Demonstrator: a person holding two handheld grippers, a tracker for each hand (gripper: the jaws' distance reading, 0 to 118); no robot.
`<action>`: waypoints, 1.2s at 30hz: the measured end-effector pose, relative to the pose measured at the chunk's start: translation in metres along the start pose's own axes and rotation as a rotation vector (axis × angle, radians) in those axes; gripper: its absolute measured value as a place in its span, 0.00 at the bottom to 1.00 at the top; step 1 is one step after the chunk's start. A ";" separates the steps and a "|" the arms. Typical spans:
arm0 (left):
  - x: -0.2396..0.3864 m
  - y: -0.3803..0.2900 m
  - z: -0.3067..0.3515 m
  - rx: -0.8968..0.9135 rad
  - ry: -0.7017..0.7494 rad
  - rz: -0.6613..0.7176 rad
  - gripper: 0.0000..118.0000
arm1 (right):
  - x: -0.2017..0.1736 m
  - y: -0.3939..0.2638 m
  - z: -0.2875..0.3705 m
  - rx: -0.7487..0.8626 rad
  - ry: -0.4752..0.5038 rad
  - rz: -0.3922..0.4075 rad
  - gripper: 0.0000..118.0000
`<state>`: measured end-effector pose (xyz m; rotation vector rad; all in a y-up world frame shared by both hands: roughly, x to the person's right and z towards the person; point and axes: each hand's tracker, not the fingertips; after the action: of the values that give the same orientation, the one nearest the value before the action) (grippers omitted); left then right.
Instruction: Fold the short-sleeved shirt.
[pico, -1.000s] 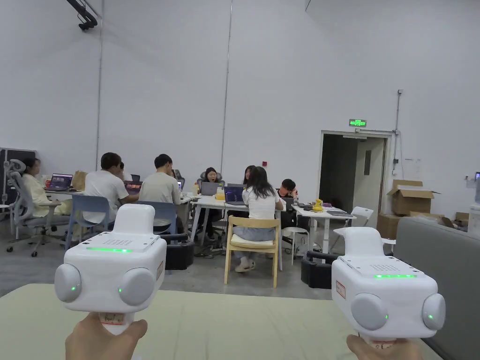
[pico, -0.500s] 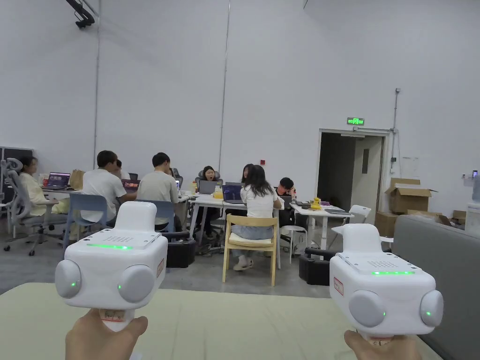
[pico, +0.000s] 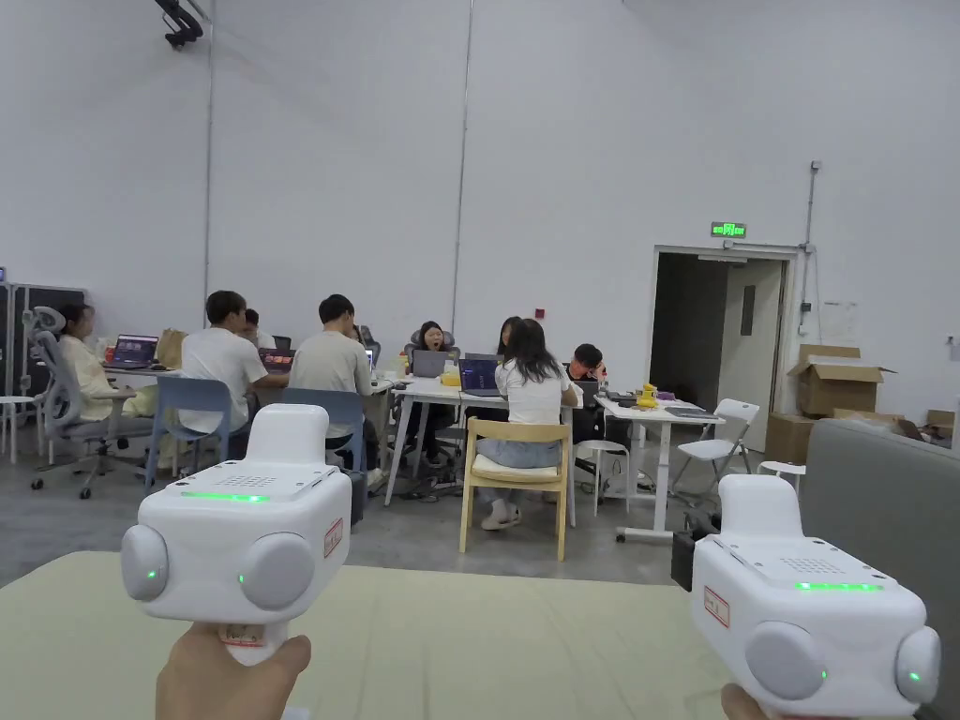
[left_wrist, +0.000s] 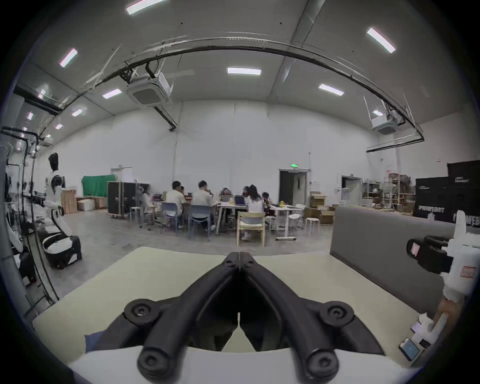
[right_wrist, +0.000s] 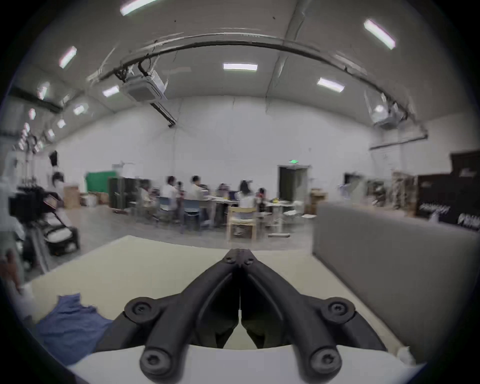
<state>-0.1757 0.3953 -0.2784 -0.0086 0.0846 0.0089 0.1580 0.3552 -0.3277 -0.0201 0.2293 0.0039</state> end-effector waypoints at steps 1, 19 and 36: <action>0.002 -0.001 -0.001 -0.001 0.032 -0.034 0.00 | -0.001 -0.003 0.000 0.008 -0.034 0.023 0.02; -0.164 -0.053 0.087 -0.094 0.453 -0.014 0.00 | -0.178 -0.033 -0.030 -0.008 0.299 0.021 0.02; -0.299 -0.107 0.181 -0.268 0.685 0.007 0.00 | -0.355 -0.061 -0.056 -0.089 0.568 0.022 0.02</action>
<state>-0.4577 0.2876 -0.0720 -0.2802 0.7684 0.0236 -0.2004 0.2923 -0.3006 -0.1081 0.7970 0.0308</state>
